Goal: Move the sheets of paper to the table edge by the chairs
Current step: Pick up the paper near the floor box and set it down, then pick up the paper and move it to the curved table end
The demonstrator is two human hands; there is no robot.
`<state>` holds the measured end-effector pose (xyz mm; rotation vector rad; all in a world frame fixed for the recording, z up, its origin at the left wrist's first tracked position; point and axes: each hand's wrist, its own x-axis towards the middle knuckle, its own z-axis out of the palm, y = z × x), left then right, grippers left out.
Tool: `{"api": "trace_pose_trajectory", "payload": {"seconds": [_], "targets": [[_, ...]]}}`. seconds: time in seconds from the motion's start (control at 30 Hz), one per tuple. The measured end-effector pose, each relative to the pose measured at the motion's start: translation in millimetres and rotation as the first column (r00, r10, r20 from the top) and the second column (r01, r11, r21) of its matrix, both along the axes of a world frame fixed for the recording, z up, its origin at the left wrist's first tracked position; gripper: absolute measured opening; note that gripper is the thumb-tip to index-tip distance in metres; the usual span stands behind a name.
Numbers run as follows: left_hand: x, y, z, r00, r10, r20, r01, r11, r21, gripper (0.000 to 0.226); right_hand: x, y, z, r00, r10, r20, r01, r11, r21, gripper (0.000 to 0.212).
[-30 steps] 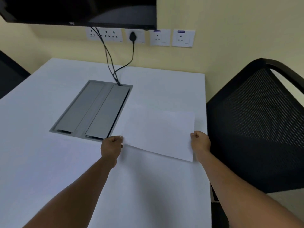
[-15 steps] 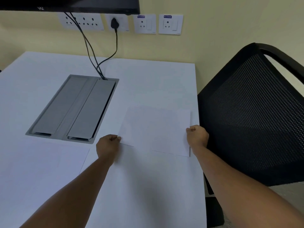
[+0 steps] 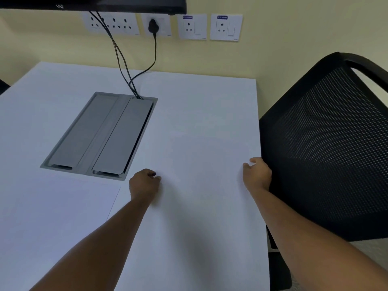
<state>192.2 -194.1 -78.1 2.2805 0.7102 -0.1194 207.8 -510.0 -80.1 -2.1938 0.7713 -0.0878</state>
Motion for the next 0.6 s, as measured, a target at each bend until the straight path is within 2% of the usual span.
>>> {"api": "trace_pose_trajectory", "payload": {"seconds": [0.07,0.17,0.33,0.47,0.6], "targets": [[-6.2,2.6,0.6,1.000,0.001,0.007,-0.001,1.000,-0.005,0.024,-7.6,8.8,3.9,0.999,0.028,0.043,-0.027,1.000,-0.015,0.030],[-22.8,14.1,2.8,0.999,0.002,0.051,-0.003,1.000,0.010,0.026,-25.8,35.2,10.7,0.981,0.154,0.120,-0.151,0.988,-0.033,0.028],[-55.8,57.3,12.3,0.994,0.040,0.106,-0.051,0.993,0.104,0.028,-50.2,98.3,29.0,0.863,0.435,0.258,-0.413,0.900,-0.139,0.025],[-80.5,95.7,21.6,0.997,0.047,0.061,-0.060,0.971,0.230,0.030,-64.5,154.8,43.4,0.735,0.636,0.236,-0.587,0.770,-0.248,0.031],[-108.5,130.9,24.6,0.996,0.084,0.005,-0.082,0.956,0.281,0.040,-80.8,211.4,47.2,0.609,0.784,0.124,-0.726,0.613,-0.312,0.053]]}}
